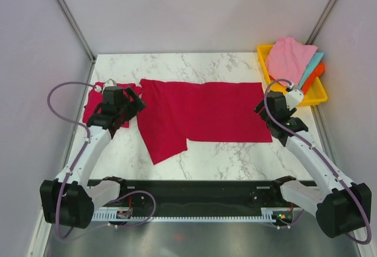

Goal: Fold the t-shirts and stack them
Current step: Flatten the tshirt out

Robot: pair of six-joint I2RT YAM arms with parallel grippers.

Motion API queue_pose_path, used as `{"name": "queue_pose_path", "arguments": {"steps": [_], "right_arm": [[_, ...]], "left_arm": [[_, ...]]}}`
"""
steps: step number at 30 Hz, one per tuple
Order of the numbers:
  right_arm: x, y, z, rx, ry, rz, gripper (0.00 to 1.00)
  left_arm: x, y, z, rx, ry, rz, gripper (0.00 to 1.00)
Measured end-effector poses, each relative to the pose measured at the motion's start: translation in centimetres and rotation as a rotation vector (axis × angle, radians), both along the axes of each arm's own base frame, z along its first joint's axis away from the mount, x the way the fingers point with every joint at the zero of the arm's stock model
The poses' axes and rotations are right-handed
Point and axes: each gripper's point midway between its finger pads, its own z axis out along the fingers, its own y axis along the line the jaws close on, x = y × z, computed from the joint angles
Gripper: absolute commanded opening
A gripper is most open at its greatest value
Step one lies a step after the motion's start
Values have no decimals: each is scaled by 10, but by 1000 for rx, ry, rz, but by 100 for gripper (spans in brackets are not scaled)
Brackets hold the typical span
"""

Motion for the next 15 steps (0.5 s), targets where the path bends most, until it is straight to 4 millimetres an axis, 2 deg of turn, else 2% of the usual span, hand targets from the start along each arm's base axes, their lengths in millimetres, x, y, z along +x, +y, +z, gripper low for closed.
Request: {"name": "queue_pose_path", "arguments": {"steps": [5, 8, 11, 15], "right_arm": [[-30, -12, -32, -5, 65, -46, 68], [-46, -18, -54, -12, 118, -70, 68], [-54, -20, -72, -14, 164, -88, 63], [-59, -23, -90, -23, 212, -116, 57]], "left_arm": [[-41, -24, -37, -75, 79, -70, 86], [-63, -30, -56, -103, 124, -89, 88], [-76, -29, -62, -115, 126, -87, 100], [-79, -30, -55, -133, 92, -90, 100]]}}
